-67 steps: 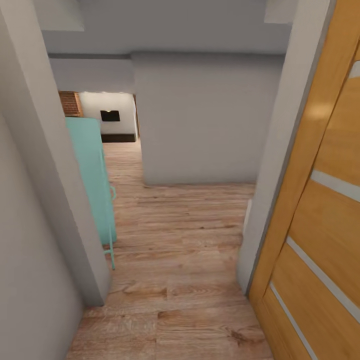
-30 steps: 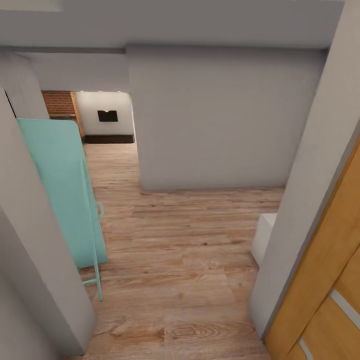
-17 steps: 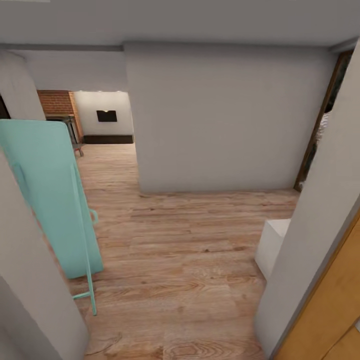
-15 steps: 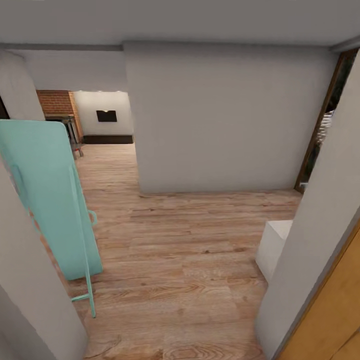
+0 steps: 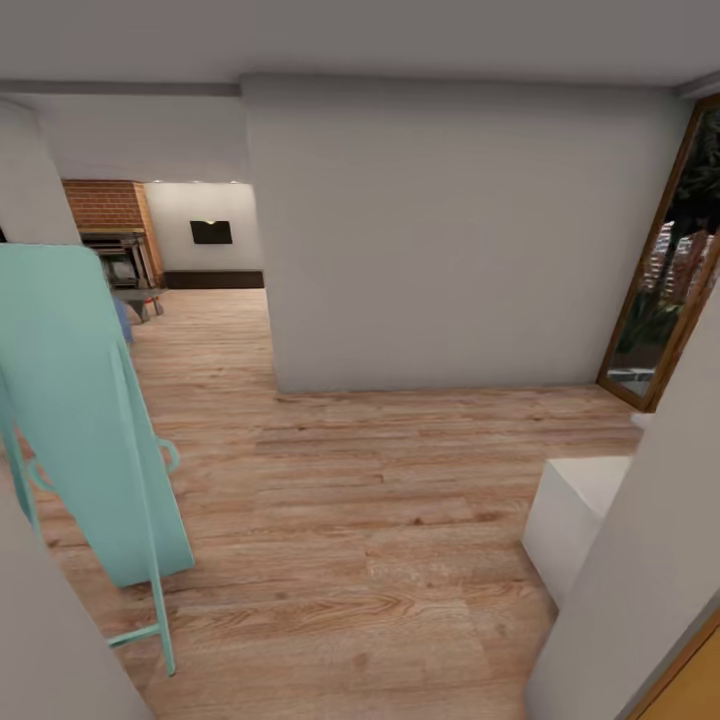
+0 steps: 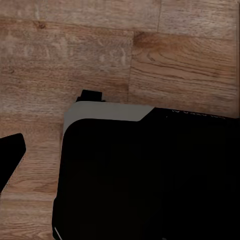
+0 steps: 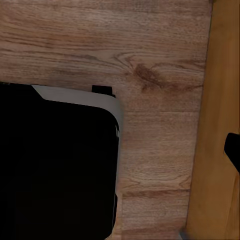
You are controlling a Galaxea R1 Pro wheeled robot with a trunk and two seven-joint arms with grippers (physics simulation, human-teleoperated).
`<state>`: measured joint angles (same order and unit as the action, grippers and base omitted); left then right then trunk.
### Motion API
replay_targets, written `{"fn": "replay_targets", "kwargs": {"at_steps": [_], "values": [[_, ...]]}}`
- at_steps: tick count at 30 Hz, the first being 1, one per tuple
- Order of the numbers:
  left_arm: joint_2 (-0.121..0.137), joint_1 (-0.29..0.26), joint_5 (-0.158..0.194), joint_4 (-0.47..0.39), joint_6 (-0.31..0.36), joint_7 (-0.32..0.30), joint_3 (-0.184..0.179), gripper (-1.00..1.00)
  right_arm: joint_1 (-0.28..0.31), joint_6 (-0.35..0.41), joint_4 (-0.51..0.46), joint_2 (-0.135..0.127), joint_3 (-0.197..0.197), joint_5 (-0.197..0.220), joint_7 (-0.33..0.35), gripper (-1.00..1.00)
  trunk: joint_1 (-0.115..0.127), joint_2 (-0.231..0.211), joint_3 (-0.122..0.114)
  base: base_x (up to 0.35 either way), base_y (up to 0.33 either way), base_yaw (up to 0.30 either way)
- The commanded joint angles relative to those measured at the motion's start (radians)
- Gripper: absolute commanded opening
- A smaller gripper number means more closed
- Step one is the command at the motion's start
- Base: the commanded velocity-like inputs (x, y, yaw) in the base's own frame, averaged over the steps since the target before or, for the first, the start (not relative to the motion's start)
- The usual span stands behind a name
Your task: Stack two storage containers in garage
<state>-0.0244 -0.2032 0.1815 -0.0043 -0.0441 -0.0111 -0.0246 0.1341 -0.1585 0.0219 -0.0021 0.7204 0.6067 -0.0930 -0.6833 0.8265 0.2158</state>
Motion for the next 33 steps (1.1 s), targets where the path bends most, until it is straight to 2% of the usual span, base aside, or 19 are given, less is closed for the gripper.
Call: {"fn": "replay_targets", "kwargs": {"at_steps": [1,33], "values": [[0.0,-0.001,0.009,0.001,-0.004,-0.001,-0.003,1.0,0.001,-0.004,0.002,0.001,0.008,0.007,-0.001,1.0,-0.001,0.001,0.001,0.322,0.0,0.0],[0.0,-0.001,0.009,0.001,-0.003,-0.001,-0.003,1.0,0.001,-0.004,0.002,0.001,0.008,0.007,-0.001,1.0,-0.001,0.001,0.001,0.322,0.0,0.0]]}}
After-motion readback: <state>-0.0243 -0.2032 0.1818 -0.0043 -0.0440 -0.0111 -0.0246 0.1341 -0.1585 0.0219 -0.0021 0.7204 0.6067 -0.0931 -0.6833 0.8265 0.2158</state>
